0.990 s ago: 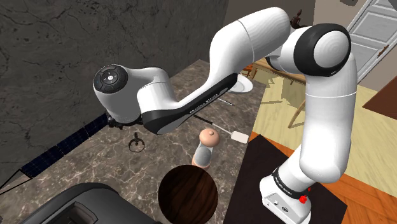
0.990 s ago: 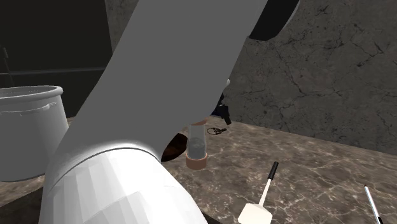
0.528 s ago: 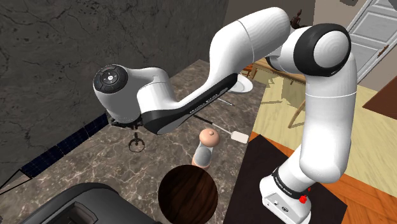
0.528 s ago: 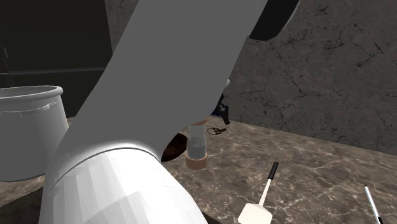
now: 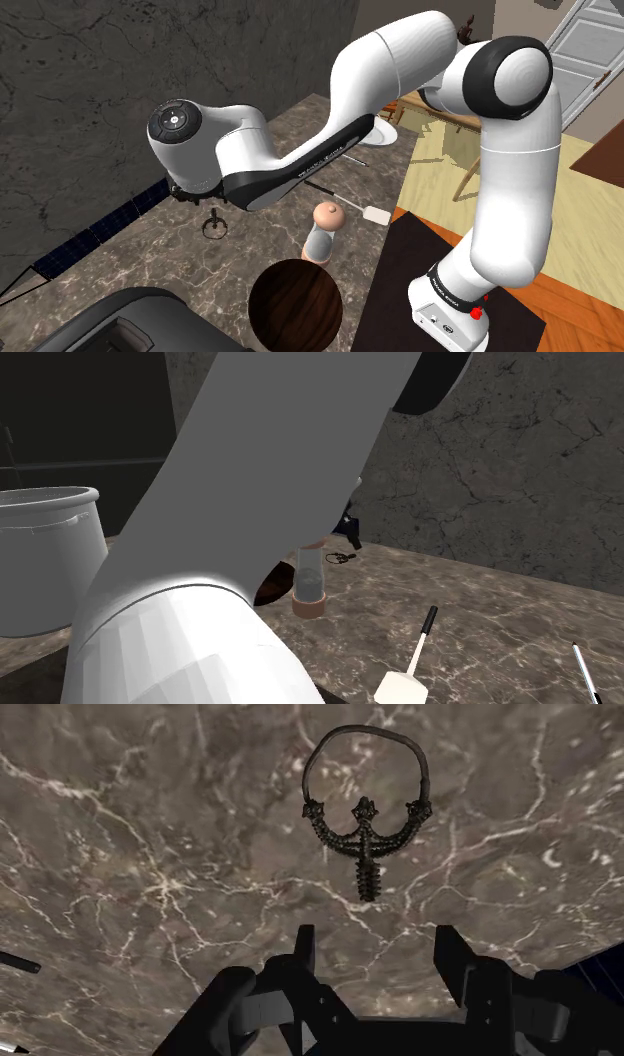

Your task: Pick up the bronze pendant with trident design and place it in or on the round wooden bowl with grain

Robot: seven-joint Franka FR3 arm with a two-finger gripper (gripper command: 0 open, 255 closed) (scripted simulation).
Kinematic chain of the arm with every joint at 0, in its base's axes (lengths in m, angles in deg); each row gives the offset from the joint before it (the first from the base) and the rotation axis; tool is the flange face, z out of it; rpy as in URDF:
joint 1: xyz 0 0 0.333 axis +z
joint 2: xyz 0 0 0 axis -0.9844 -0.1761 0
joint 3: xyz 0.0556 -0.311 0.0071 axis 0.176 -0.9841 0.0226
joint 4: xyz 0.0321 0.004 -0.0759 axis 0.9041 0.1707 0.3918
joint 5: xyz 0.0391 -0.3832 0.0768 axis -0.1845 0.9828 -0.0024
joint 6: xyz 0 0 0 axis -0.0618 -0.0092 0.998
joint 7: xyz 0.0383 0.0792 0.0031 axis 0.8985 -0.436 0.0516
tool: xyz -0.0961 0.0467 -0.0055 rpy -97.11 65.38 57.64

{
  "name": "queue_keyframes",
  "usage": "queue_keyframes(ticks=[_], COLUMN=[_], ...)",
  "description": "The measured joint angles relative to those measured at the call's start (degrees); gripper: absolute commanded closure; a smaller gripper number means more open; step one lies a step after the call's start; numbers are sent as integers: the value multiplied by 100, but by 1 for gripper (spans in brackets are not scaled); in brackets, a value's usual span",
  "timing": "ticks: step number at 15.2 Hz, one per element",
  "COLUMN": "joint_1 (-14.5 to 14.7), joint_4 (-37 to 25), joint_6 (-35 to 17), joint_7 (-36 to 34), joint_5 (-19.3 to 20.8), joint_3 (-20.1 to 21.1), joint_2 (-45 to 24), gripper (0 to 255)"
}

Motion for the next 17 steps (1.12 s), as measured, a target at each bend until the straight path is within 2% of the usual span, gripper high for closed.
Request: queue_keyframes(ticks=[3,4,17], joint_1=[-330,-365,-294], joint_4=[238,245,313], joint_6=[-174,-215,-522], joint_7=[-361,-428,-673], joint_5=[-807,-923,-739], joint_3=[303,329,120], joint_2=[80,42,-288], gripper=[0,0,0])
